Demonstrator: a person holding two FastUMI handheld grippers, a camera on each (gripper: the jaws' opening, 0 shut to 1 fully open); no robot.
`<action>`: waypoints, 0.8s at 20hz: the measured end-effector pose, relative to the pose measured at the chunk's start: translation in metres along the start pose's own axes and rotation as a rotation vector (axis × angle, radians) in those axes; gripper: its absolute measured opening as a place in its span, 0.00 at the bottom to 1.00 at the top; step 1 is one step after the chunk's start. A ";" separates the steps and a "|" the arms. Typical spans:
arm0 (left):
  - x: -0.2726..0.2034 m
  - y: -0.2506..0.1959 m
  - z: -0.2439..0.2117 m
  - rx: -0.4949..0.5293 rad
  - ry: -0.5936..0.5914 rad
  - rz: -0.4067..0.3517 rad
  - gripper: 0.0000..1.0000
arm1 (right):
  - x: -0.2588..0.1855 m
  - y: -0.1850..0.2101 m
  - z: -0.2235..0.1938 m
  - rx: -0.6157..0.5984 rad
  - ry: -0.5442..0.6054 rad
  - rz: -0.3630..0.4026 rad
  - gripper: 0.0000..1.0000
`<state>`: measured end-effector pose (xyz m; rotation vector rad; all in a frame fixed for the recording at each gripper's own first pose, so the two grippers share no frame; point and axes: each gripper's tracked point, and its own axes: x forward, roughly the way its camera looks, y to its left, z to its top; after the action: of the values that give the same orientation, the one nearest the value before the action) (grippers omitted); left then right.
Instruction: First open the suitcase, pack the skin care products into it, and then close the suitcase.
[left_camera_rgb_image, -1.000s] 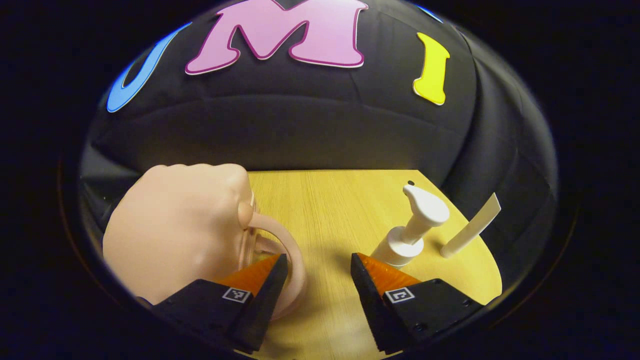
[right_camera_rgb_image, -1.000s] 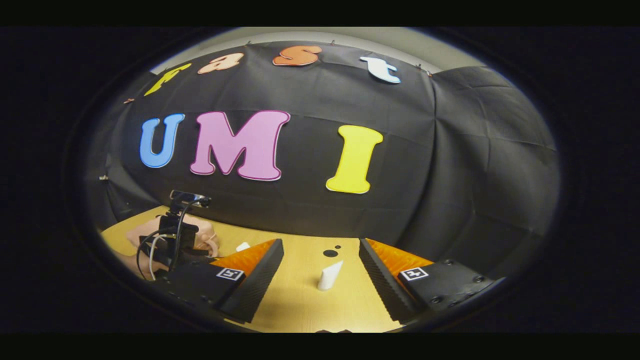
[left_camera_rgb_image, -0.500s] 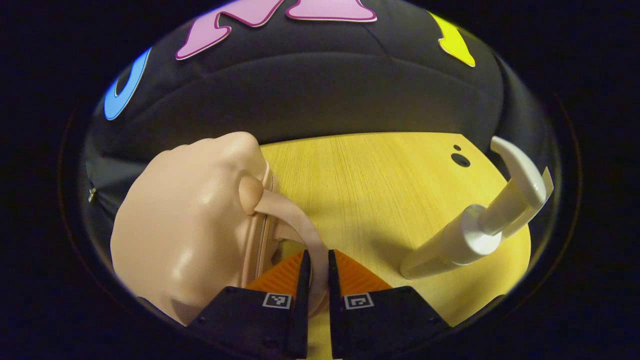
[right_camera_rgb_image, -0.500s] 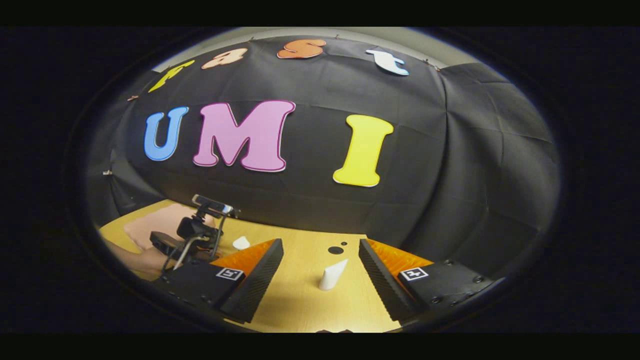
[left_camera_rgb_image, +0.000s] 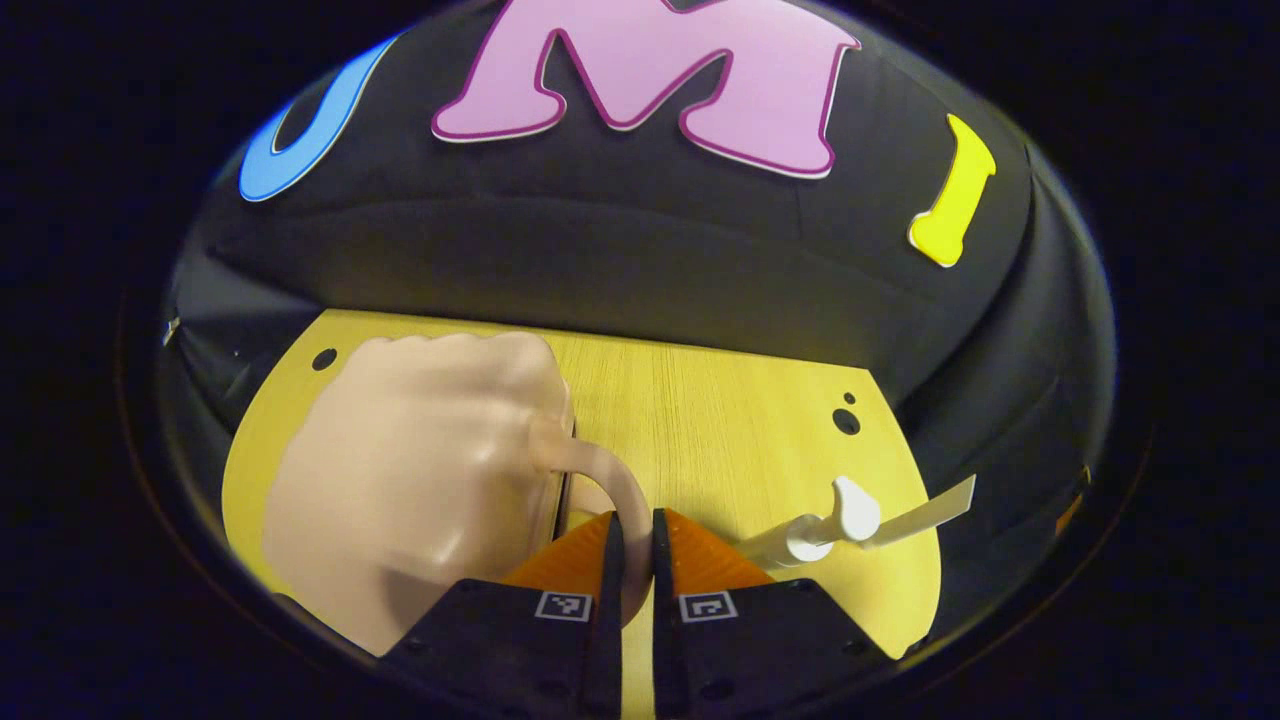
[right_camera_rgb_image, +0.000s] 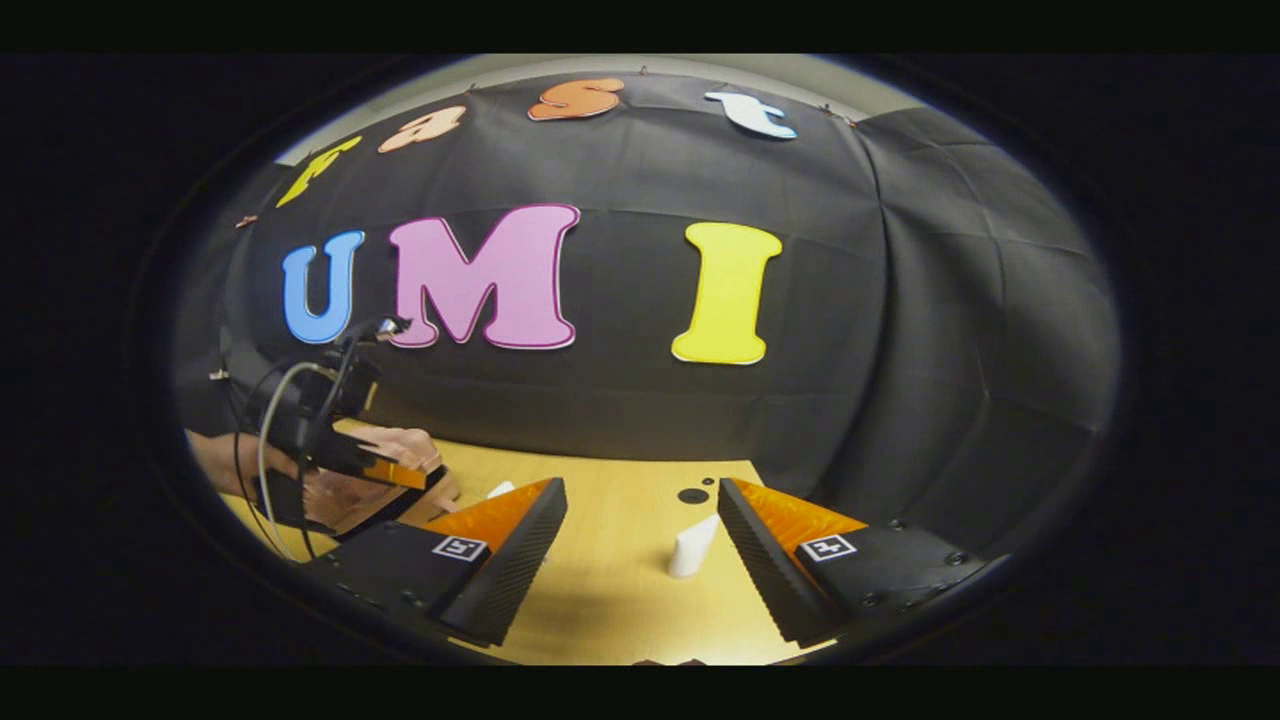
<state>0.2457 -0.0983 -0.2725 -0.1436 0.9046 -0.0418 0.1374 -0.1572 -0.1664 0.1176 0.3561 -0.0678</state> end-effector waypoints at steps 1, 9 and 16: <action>-0.011 0.006 0.015 0.017 -0.019 0.001 0.18 | -0.002 0.002 0.004 0.002 -0.009 -0.006 0.97; -0.101 0.137 0.115 0.136 -0.090 0.077 0.17 | -0.024 0.022 0.023 -0.004 -0.047 -0.057 0.96; -0.127 0.327 0.146 0.367 -0.103 0.372 0.17 | -0.044 0.044 0.023 -0.013 -0.042 -0.099 0.96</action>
<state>0.2741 0.2528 -0.1308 0.3614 0.7954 0.1440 0.1085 -0.1142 -0.1247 0.0855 0.3202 -0.1656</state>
